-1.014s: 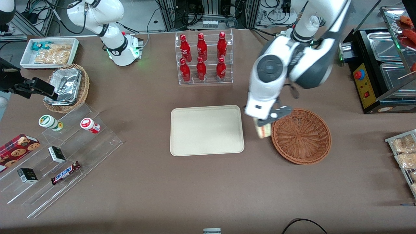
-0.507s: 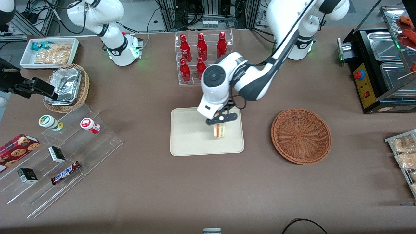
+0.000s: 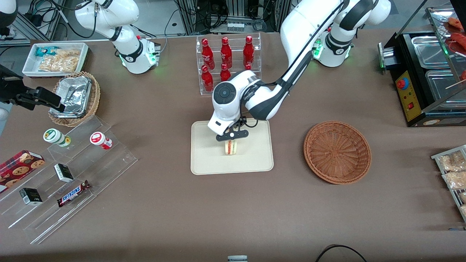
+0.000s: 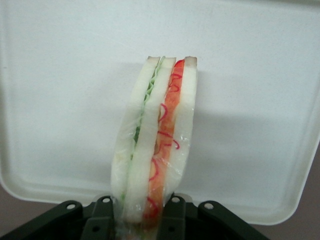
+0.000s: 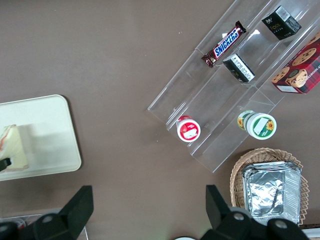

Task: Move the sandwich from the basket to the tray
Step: 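Lower the sandwich onto the tray and open the left gripper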

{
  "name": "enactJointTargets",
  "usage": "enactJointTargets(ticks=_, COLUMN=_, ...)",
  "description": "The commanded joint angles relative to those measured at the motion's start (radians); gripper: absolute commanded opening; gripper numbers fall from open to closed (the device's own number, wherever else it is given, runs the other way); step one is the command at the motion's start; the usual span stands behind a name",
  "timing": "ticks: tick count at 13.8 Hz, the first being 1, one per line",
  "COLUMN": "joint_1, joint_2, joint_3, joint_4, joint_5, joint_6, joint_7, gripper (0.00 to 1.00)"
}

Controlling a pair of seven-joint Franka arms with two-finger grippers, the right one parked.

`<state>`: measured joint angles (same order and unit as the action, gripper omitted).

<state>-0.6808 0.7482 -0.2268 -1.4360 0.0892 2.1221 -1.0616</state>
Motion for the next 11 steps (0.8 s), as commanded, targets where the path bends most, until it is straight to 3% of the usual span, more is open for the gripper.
enactJointTargets(ticks=1, joint_1=-0.019, joint_2=0.039, joint_3=0.014, joint_4=0.043, joint_5=0.004, joint_6=0.009, joint_7=-0.020, gripper=0.31)
enactJointTargets(ticks=5, joint_1=-0.031, joint_2=0.042, joint_3=0.018, joint_4=0.037, joint_5=0.011, joint_6=0.010, joint_7=-0.032, gripper=0.33)
enactJointTargets(ticks=6, joint_1=-0.031, joint_2=0.042, joint_3=0.020, joint_4=0.035, joint_5=0.012, joint_6=0.010, joint_7=-0.032, gripper=0.40)
enactJointTargets(ticks=7, joint_1=-0.031, joint_2=0.042, joint_3=0.020, joint_4=0.034, joint_5=0.012, joint_6=0.010, joint_7=-0.031, gripper=0.65)
enactJointTargets(ticks=8, joint_1=-0.031, joint_2=0.040, joint_3=0.020, joint_4=0.035, joint_5=0.012, joint_6=0.009, joint_7=-0.032, gripper=0.98)
enactJointTargets(ticks=11, joint_1=-0.028, joint_2=0.026, joint_3=0.023, joint_4=0.035, joint_5=0.011, joint_6=0.001, joint_7=-0.034, gripper=1.00)
